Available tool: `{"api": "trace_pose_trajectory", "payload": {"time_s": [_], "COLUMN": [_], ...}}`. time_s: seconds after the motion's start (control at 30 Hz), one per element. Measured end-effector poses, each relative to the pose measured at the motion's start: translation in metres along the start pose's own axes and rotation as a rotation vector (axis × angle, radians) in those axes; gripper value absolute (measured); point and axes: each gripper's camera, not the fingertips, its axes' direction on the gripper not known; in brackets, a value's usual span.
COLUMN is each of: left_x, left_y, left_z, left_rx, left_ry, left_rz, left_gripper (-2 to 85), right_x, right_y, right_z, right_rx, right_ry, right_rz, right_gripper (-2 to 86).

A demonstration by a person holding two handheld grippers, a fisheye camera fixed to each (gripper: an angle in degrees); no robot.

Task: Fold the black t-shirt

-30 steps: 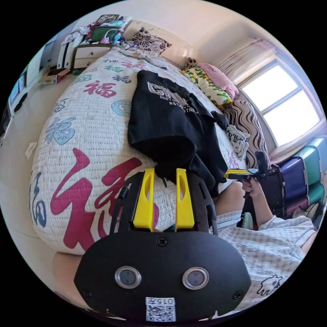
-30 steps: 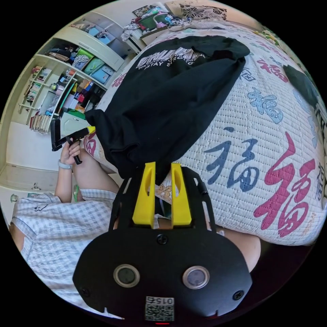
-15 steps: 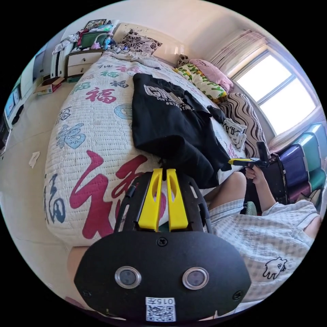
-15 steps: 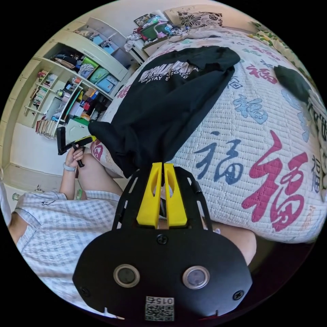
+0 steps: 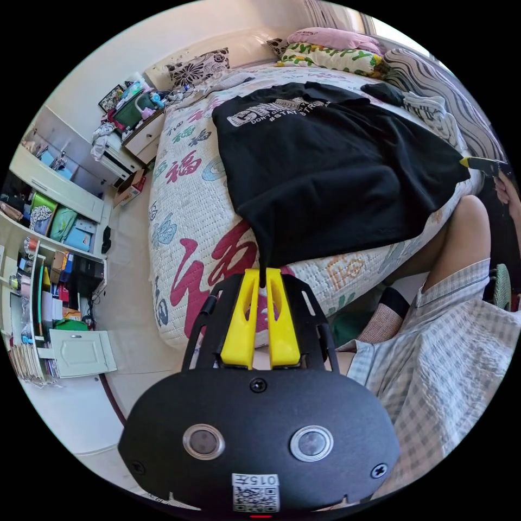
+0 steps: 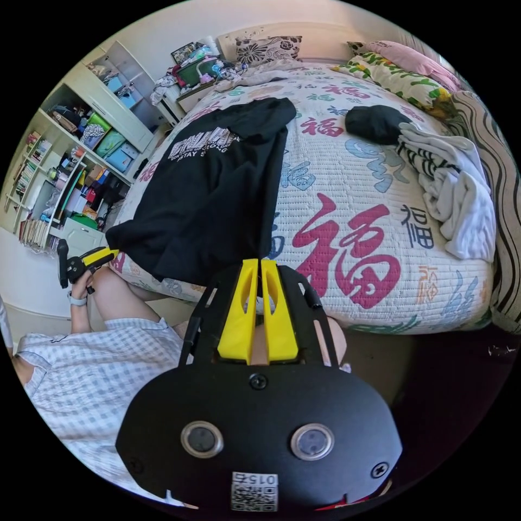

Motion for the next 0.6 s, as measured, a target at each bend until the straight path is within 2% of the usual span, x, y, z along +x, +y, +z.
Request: {"api": "trace_pose_trajectory", "payload": {"time_s": [0.33,0.43,0.5,0.6], "left_x": [-0.018,-0.044,-0.075,-0.112], "left_y": [0.040,0.067,0.095,0.115], "left_z": [-0.020,-0.031,-0.050,-0.073], "left_rx": [0.005,0.052,0.146,0.267], "left_ry": [0.054,0.188,0.339,0.403], "left_rz": [-0.019,-0.093,-0.203,-0.311], "left_gripper": [0.7,0.8,0.7,0.6], "right_x": [0.033,0.038,0.043,0.048], "right_y": [0.029,0.043,0.056,0.062], "right_z": [-0.033,-0.050,-0.069,-0.087], "right_rx": [-0.014,0.005,0.038,0.087], "right_ry": [0.046,0.011,-0.069,-0.132], "right_rz": [0.071,0.079,0.088,0.088], "right_gripper": [-0.9,-0.9,-0.9,-0.9]}}
